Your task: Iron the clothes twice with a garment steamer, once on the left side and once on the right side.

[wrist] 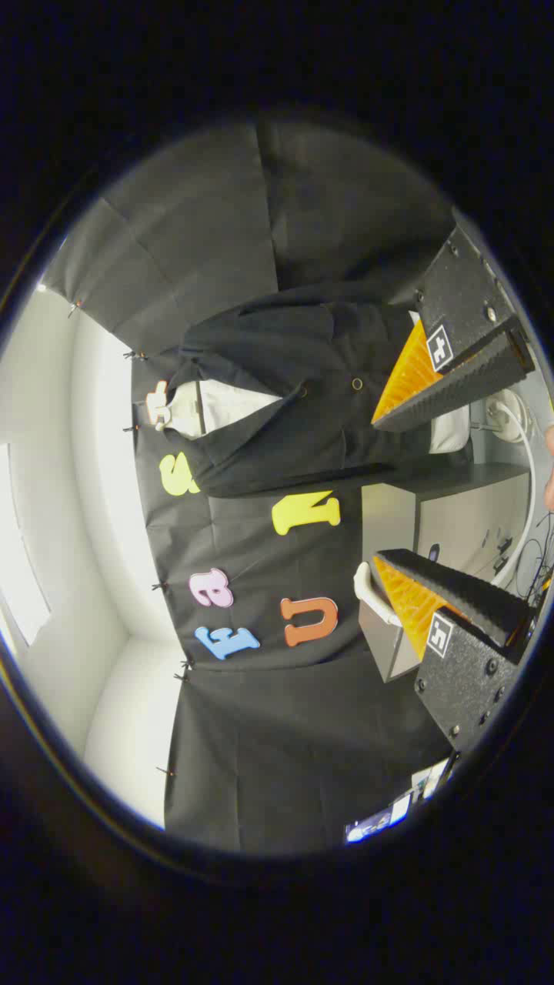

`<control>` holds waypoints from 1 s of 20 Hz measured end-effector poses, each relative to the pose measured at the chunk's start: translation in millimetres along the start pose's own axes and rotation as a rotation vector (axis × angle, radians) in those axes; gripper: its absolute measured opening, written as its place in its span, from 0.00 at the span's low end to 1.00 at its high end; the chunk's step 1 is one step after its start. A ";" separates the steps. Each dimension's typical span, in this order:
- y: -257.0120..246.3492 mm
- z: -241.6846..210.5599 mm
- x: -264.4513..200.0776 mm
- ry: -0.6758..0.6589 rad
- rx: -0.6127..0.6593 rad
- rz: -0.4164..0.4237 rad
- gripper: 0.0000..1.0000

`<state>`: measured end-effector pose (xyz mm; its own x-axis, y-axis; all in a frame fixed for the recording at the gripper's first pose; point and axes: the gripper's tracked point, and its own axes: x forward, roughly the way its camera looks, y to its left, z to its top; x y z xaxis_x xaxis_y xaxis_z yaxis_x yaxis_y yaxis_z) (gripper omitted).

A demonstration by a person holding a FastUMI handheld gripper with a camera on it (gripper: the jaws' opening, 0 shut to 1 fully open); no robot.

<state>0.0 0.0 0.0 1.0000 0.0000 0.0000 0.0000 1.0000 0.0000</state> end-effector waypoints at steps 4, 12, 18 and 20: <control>-6.8 -2.7 8.3 0.002 -0.040 -0.006 0.98; 5.1 -11.6 25.6 0.037 -0.069 0.003 0.98; 10.5 -25.7 26.9 0.130 0.024 0.014 0.98; 11.6 -25.0 25.0 0.159 0.039 0.021 0.98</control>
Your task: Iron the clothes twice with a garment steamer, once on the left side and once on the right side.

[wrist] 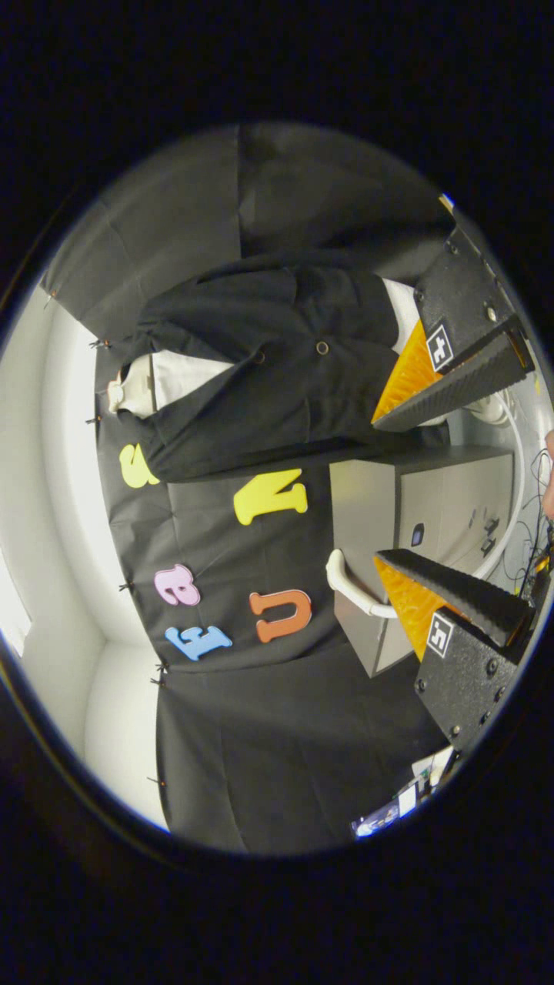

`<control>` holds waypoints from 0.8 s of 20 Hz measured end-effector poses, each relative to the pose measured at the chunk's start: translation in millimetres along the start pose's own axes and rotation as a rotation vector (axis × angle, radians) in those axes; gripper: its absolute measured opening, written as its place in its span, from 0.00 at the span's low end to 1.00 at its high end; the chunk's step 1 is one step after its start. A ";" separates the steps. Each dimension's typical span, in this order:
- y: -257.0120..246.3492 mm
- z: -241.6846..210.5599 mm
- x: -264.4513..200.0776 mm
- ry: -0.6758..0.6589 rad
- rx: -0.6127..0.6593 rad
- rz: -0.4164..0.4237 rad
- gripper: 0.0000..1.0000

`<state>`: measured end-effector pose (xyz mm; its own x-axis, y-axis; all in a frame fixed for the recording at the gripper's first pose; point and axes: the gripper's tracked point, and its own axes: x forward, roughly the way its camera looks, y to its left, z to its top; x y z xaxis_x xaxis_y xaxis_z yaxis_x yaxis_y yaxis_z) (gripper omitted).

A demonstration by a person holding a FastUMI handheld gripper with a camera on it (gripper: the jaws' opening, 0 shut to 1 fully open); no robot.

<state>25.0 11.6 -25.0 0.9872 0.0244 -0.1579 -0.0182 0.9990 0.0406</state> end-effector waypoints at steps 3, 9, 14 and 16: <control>0.9 2.8 -1.4 0.009 -0.012 0.007 0.98; 5.1 2.4 -4.5 0.064 -0.040 0.084 0.98; 35.8 -9.5 32.7 0.166 -0.058 0.146 0.98; 48.1 -11.0 46.3 0.198 -0.096 0.192 0.98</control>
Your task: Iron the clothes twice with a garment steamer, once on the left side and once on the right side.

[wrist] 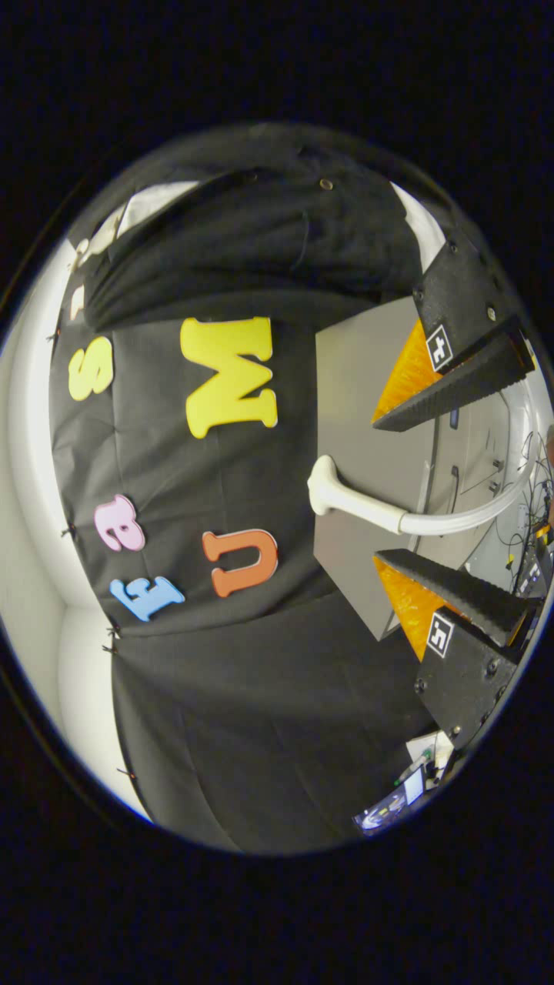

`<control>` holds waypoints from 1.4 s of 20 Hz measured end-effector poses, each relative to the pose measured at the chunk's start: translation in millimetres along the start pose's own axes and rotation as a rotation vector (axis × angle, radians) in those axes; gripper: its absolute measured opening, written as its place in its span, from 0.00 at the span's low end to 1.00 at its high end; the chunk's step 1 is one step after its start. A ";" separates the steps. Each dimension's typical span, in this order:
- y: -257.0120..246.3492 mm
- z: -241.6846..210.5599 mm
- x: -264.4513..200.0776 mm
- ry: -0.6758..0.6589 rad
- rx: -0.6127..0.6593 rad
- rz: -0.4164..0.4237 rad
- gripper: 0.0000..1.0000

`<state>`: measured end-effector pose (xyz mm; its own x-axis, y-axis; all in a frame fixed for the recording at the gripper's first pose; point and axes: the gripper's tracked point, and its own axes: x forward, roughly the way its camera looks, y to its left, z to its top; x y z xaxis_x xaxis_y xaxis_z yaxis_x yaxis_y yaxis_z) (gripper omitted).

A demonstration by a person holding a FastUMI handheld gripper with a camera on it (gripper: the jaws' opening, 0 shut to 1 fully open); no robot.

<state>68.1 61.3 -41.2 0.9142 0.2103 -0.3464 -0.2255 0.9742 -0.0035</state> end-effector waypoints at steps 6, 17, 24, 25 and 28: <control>13.6 -4.4 55.1 0.106 -0.019 0.056 0.98; -5.9 -29.8 171.4 0.328 0.074 -0.013 0.84; -7.4 -43.6 192.3 0.412 0.090 -0.104 0.54; -7.4 -43.1 193.7 0.407 0.105 -0.113 0.50; -8.2 -41.1 182.5 0.391 0.107 -0.147 0.41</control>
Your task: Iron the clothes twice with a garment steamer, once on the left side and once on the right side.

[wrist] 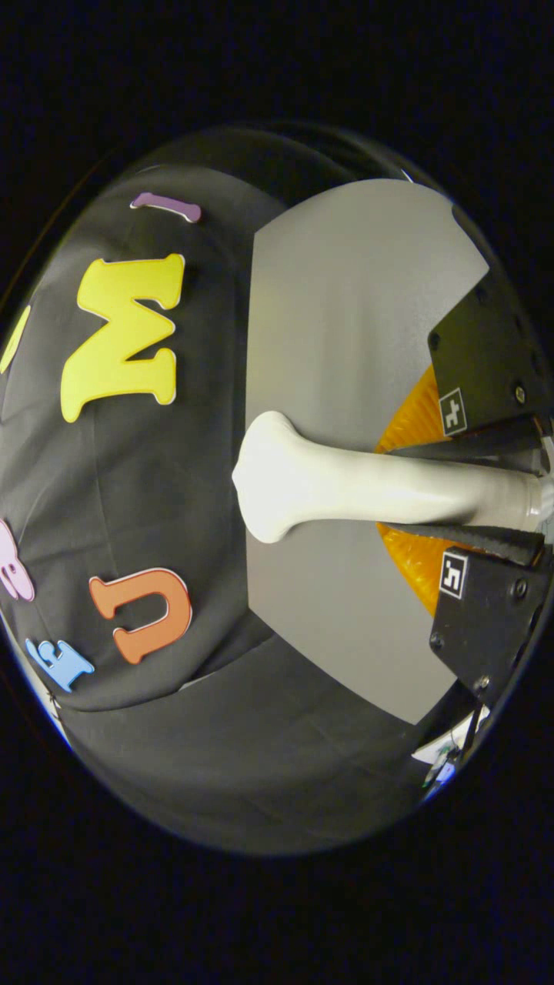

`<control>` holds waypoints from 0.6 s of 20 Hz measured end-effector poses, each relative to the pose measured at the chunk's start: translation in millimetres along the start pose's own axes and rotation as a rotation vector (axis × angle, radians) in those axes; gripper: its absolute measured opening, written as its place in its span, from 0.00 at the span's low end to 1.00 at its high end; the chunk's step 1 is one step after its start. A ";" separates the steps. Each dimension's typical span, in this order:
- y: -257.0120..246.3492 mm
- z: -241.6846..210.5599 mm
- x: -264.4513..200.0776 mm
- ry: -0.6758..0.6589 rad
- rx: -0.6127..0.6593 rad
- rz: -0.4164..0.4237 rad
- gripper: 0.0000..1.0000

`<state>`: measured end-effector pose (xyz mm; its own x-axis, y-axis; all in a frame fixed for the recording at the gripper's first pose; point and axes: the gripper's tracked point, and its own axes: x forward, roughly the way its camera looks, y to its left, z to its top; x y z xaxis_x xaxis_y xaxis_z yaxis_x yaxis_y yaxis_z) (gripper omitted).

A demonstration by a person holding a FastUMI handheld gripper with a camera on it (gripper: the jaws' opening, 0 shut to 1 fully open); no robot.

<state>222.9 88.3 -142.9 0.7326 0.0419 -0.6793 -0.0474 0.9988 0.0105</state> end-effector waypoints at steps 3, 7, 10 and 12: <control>5.7 8.0 -30.0 -0.091 -0.022 0.003 0.38; 2.3 20.9 -86.9 -0.225 0.002 0.061 0.35; -6.8 28.2 -130.5 -0.326 0.003 0.067 0.34; -17.9 26.7 -164.5 -0.379 0.023 0.071 0.34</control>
<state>121.4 64.2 -11.7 0.9272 0.1126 -0.3573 -0.0949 0.9933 0.0667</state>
